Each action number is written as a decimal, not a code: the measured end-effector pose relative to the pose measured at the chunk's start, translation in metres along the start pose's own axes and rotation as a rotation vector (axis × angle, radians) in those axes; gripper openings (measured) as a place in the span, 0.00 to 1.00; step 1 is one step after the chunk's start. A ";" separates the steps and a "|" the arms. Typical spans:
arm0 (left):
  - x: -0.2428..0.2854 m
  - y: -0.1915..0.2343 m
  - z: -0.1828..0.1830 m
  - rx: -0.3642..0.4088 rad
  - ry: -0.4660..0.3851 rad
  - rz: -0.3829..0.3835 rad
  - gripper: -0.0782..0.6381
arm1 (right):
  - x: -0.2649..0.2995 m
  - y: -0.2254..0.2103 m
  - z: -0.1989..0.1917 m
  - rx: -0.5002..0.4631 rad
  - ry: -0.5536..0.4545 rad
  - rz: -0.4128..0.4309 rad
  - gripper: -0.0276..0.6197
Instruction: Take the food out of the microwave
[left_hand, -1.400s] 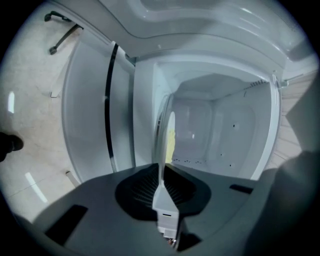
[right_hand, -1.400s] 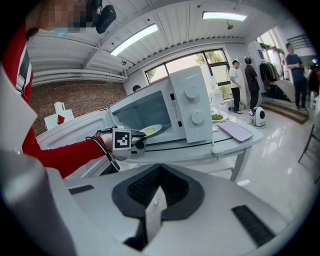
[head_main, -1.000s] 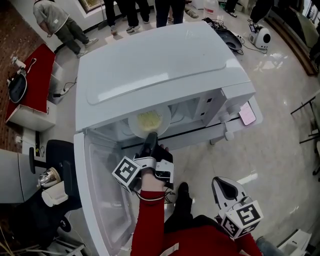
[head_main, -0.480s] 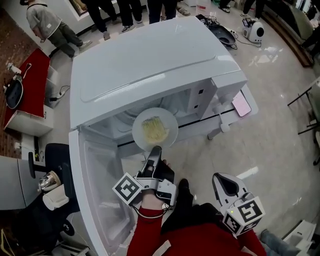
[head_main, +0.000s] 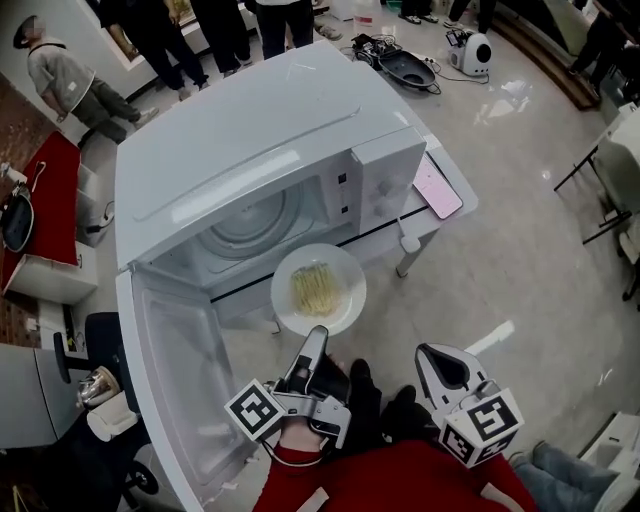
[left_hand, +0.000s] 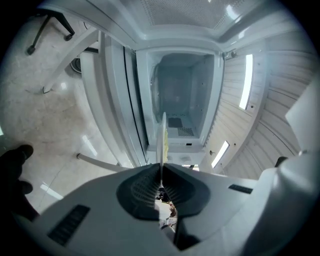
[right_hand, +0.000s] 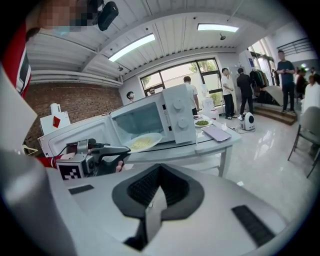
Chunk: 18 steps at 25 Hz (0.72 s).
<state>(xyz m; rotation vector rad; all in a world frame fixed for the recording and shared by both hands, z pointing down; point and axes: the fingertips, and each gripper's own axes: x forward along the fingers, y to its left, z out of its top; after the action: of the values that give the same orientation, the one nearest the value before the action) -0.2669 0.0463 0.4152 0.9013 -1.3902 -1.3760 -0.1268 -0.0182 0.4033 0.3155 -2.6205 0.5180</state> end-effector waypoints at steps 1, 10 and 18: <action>0.000 -0.001 -0.006 0.002 0.011 -0.001 0.13 | -0.003 -0.002 0.000 -0.004 -0.003 -0.001 0.06; -0.002 -0.005 -0.064 0.030 0.115 -0.020 0.13 | -0.039 -0.030 -0.008 0.009 -0.033 -0.035 0.06; 0.000 0.000 -0.122 0.043 0.242 -0.013 0.13 | -0.079 -0.053 -0.017 0.036 -0.078 -0.102 0.06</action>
<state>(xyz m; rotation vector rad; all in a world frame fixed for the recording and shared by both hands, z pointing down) -0.1506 0.0104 0.4048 1.0694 -1.2338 -1.2060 -0.0352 -0.0483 0.3966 0.4873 -2.6557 0.5288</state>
